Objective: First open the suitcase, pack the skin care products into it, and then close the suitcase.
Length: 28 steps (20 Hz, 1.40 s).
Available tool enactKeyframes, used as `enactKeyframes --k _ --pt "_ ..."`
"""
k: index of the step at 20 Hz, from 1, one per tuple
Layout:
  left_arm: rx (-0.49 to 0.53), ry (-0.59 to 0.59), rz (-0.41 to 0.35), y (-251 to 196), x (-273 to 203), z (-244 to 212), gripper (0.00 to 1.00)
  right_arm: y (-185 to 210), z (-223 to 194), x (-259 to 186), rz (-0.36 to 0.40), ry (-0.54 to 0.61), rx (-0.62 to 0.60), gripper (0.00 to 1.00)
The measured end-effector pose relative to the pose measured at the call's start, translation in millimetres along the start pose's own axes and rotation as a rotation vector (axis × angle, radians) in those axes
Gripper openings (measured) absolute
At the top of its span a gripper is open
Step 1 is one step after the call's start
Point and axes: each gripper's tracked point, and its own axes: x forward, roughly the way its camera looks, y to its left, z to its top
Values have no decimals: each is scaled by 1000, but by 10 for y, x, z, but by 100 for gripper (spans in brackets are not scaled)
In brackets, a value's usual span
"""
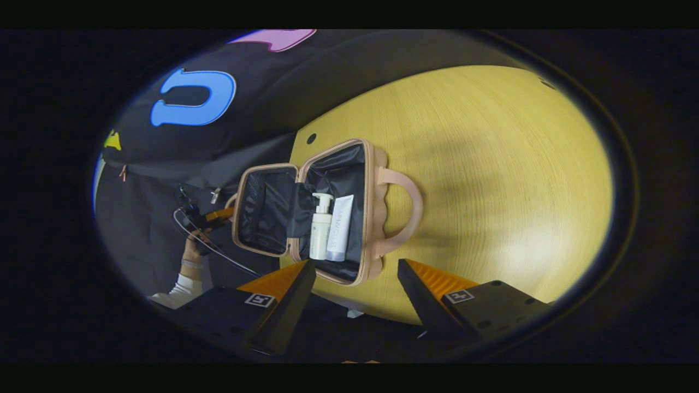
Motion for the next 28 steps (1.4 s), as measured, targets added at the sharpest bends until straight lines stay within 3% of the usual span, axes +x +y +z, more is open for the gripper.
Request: enactKeyframes --k 2,3,7,12,14,18,20,24,28 --pt "84 -20 -8 -270 -218 22 12 -29 -39 -60 -3 -8 -29 96" --pt "131 -26 -15 -430 -351 30 7 -28 -60 -97 2 -13 -39 96" --pt "284 -64 -73 -1131 -771 5 8 -33 -137 -239 19 -37 -83 96" --pt "416 -81 -208 -2310 -987 -198 4 -212 -253 -579 20 -71 -72 96" --pt "445 -58 -295 -2801 -998 -348 8 -380 -286 -728 -4 -86 -65 96" --pt "461 31 -424 -3543 -769 -786 8 -616 -302 -1008 -24 -128 -13 96" --pt "503 68 -454 -3884 -571 -1042 8 -720 -317 -1149 -32 -157 19 96" --pt "609 167 -471 -4286 -58 -1577 8 -974 -328 -1433 -64 -210 70 96" --pt "673 261 -430 -4457 450 -2142 8 -1208 -389 -1740 -90 -269 137 96"
